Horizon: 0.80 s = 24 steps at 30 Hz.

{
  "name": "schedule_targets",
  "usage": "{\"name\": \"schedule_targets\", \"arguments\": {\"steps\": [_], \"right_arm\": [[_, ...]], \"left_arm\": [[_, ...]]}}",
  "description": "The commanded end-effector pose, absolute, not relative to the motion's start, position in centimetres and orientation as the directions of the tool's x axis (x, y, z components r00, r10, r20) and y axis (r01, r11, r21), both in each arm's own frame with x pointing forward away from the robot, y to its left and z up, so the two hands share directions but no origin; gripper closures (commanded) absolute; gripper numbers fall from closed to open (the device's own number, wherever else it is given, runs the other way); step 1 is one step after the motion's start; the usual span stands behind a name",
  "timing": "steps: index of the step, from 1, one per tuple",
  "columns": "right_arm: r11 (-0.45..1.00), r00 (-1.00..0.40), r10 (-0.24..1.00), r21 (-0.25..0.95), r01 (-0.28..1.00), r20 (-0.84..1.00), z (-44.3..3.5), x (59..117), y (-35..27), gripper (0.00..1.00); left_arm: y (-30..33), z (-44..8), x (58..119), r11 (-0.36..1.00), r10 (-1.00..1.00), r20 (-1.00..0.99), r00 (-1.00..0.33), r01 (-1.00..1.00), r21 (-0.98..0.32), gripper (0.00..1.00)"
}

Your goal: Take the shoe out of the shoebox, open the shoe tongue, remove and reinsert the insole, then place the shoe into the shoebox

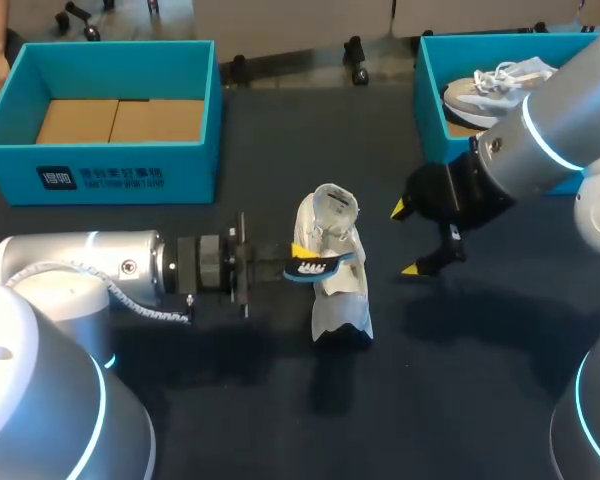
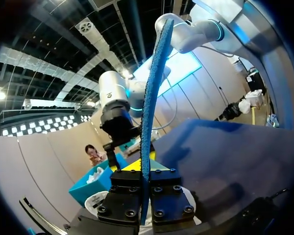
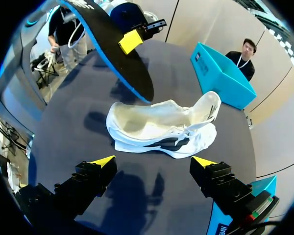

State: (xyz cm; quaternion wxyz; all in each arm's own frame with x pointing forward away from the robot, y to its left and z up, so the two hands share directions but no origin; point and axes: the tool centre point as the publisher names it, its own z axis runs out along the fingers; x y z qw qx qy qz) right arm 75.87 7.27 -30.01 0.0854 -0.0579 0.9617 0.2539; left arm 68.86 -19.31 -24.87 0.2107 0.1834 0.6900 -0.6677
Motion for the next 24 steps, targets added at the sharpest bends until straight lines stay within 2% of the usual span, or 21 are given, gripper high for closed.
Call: {"name": "schedule_targets", "arguments": {"steps": [1, 24], "right_arm": [[0.864, -0.978, -0.067, 0.479, -0.155, -0.195, -30.1, 75.8, 7.3, 0.00], [0.864, -0.978, -0.067, 0.479, -0.155, -0.195, -30.1, 75.8, 7.3, 0.00]], "left_arm": [[-19.1, -25.1, 68.7, 0.042, -0.020, -0.534, -0.845, 0.533, -0.845, 1.00], [-19.8, -27.7, 68.6, 0.087, -0.033, -0.554, -0.832, 0.550, -0.831, 1.00]]}}
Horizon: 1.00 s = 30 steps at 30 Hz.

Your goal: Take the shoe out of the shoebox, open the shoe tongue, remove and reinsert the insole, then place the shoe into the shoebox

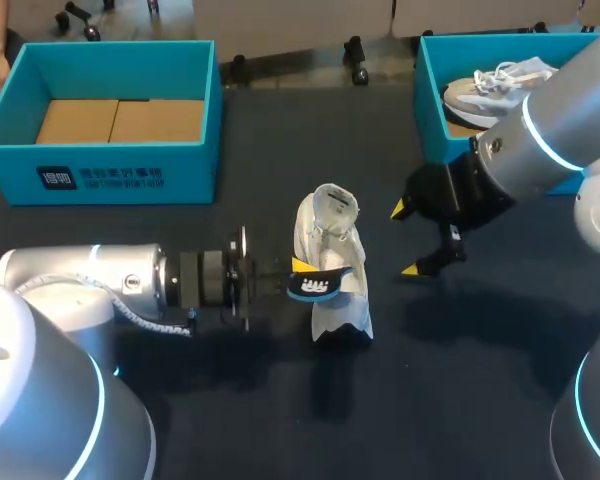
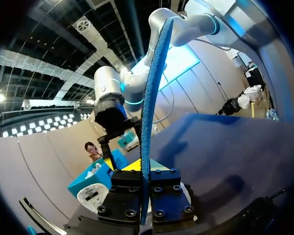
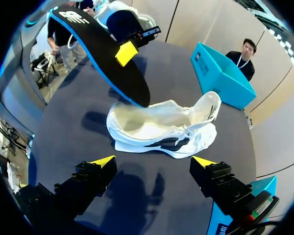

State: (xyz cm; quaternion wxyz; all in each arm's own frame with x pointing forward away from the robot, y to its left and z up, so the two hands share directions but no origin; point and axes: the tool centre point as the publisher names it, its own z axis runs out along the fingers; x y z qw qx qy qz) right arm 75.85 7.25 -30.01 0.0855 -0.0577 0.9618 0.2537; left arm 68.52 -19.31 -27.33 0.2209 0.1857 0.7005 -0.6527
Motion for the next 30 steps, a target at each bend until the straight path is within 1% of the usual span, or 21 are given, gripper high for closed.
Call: {"name": "schedule_targets", "arguments": {"steps": [1, 17, 30], "right_arm": [[0.864, -0.978, -0.067, 0.479, -0.155, -0.195, -30.1, 75.8, 7.3, 0.00], [0.864, -0.978, -0.067, 0.479, -0.155, -0.195, -30.1, 75.8, 7.3, 0.00], [0.864, -0.978, -0.067, 0.479, -0.155, -0.195, -30.1, 75.8, 7.3, 0.00]], "left_arm": [[-19.8, -27.7, 68.6, 0.092, -0.035, -0.555, -0.831, 0.550, -0.830, 1.00], [-19.5, -28.8, 69.1, 0.137, -0.051, -0.557, -0.829, 0.547, -0.826, 1.00], [-19.2, -27.2, 68.4, 0.102, -0.051, -0.551, -0.833, 0.545, -0.833, 1.00]]}}
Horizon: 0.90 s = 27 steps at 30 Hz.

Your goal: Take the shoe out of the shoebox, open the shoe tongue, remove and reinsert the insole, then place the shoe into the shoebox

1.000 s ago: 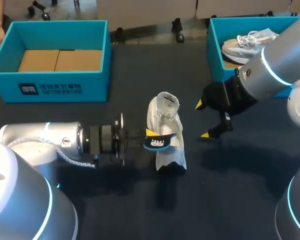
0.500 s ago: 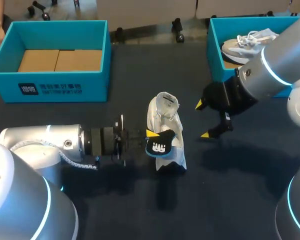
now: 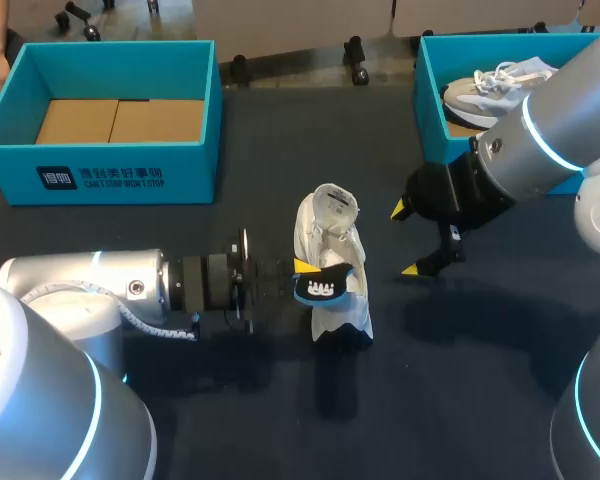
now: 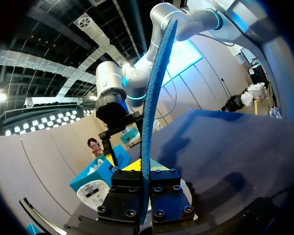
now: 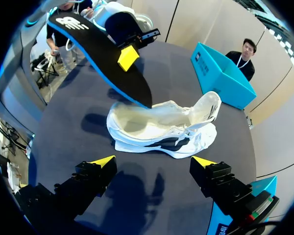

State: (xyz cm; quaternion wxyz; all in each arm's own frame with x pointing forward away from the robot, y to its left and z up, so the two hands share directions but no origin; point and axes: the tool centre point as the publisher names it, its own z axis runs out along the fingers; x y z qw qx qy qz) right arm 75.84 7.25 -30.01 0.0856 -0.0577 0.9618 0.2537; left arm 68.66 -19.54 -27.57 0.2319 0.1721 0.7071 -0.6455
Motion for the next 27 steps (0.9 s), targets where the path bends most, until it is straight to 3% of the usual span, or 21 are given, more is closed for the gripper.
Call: {"name": "schedule_targets", "arguments": {"steps": [1, 14, 27], "right_arm": [[0.864, -0.978, -0.067, 0.479, -0.155, -0.195, -30.1, 75.8, 7.3, 0.00], [0.864, -0.978, -0.067, 0.479, -0.155, -0.195, -30.1, 75.8, 7.3, 0.00], [0.864, -0.978, -0.067, 0.479, -0.155, -0.195, -30.1, 75.8, 7.3, 0.00]], "left_arm": [[-19.2, -27.0, 68.3, 0.096, -0.053, -0.553, -0.831, 0.547, -0.831, 1.00], [-19.2, -25.7, 68.0, 0.061, -0.055, -0.577, -0.815, 0.574, -0.817, 1.00], [-19.9, -27.5, 69.0, 0.088, -0.038, -0.593, -0.804, 0.588, -0.804, 1.00]]}}
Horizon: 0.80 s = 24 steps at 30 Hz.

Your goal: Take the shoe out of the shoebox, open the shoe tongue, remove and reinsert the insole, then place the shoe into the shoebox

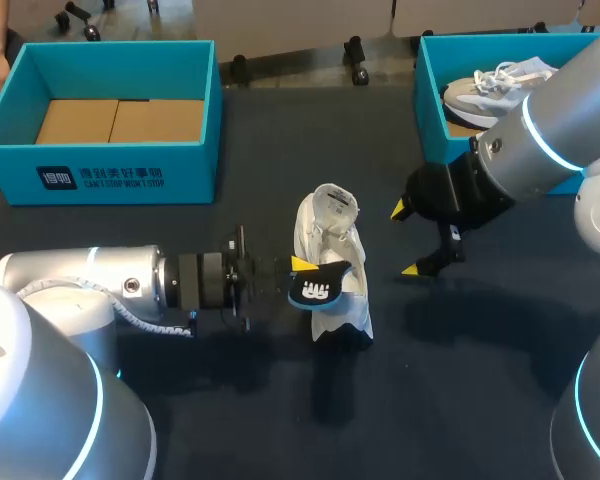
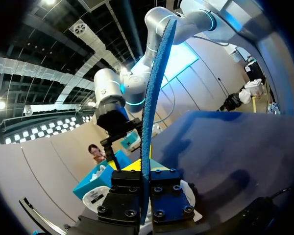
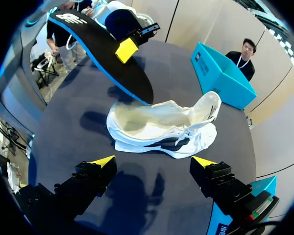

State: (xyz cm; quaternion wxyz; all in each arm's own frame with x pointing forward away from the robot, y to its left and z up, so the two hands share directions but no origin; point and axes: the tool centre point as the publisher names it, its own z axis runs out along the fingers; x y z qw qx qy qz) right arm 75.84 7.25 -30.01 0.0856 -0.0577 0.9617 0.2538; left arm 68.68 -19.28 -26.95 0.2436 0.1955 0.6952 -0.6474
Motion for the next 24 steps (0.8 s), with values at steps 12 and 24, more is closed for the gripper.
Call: {"name": "schedule_targets", "arguments": {"steps": [12, 24], "right_arm": [[0.864, -0.978, -0.067, 0.479, -0.155, -0.195, -30.1, 75.8, 7.3, 0.00], [0.864, -0.978, -0.067, 0.479, -0.155, -0.195, -30.1, 75.8, 7.3, 0.00]], "left_arm": [[-19.7, -28.7, 69.5, 0.133, -0.030, -0.586, -0.809, 0.578, -0.805, 1.00], [-19.3, -27.6, 68.7, 0.113, -0.023, -0.572, -0.820, 0.567, -0.816, 1.00]]}}
